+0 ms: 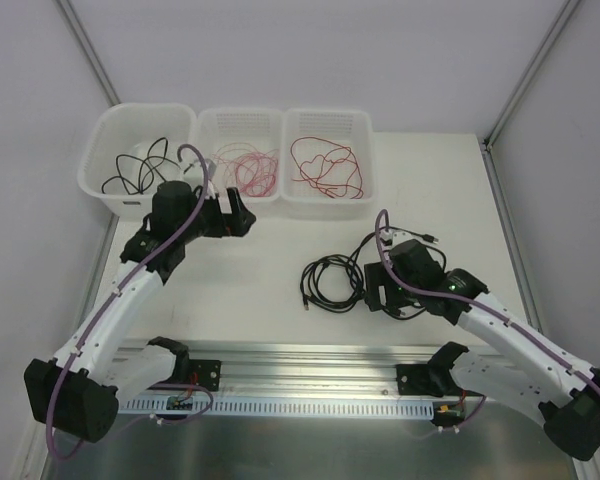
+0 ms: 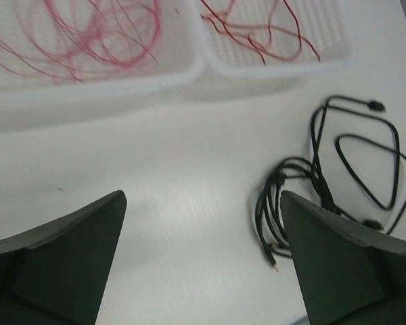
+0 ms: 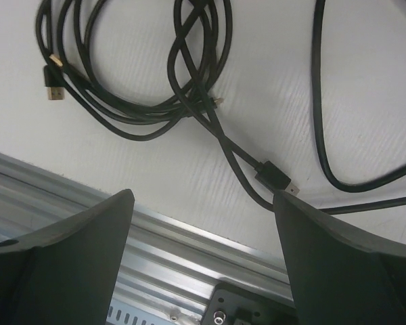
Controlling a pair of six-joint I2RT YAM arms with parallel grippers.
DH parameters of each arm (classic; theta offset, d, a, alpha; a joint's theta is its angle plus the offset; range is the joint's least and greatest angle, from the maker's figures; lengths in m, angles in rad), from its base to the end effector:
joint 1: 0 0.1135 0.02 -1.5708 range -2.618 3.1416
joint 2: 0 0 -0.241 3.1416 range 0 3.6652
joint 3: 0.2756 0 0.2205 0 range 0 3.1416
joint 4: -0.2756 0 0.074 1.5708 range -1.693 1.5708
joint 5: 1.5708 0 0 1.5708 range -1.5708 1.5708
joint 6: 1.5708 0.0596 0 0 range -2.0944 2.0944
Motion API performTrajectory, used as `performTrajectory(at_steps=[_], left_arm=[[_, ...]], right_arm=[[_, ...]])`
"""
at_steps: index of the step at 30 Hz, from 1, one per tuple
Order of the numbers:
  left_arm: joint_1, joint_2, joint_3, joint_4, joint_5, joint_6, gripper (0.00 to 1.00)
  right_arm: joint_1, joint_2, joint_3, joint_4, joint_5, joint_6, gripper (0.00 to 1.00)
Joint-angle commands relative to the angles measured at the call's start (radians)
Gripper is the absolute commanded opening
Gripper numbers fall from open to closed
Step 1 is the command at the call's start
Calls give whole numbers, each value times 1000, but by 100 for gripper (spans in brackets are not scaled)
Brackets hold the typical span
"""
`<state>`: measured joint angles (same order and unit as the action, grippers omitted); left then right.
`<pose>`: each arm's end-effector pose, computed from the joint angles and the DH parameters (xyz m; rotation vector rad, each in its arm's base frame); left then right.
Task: Untangle the cables
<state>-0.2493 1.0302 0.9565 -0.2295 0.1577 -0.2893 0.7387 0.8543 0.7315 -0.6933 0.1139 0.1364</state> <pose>0.2291 -0.0680 0.3247 0.0723 1.9014 -0.5161 0.1309 0.1101 0.2318 -0.6594 2.3058 0.2788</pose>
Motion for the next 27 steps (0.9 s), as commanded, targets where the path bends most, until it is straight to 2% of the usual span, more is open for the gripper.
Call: performTrajectory(at_steps=[1, 5, 10, 15, 16, 20, 23, 24, 27], left_arm=[[-85, -70, -107, -24, 118, -70, 99], [-145, -131, -208, -51, 155, -62, 99], [-148, -199, -321, -109, 169, -5, 99], [-146, -190, -322, -134, 204, 47, 99], [-146, -173, -317, -134, 204, 58, 99], [-146, -153, -305, -139, 194, 61, 99], [-146, -166, -314, -142, 187, 64, 99], [-146, -171, -317, -145, 178, 64, 99], [-146, -191, -328, -148, 168, 62, 99]], right_arm=[[-41, 49, -41, 83, -59, 9, 85], [-71, 133, -89, 172, -137, -10, 78], [-91, 232, -113, 255, -161, -37, 71], [-104, 347, -113, 278, -158, -57, 66], [-104, 371, -113, 279, -157, -58, 62], [-102, 400, -126, 296, -157, -57, 55], [-104, 405, -129, 295, -167, -63, 43], [-104, 401, -126, 288, -169, -64, 34], [-102, 358, -90, 230, -163, -90, 19]])
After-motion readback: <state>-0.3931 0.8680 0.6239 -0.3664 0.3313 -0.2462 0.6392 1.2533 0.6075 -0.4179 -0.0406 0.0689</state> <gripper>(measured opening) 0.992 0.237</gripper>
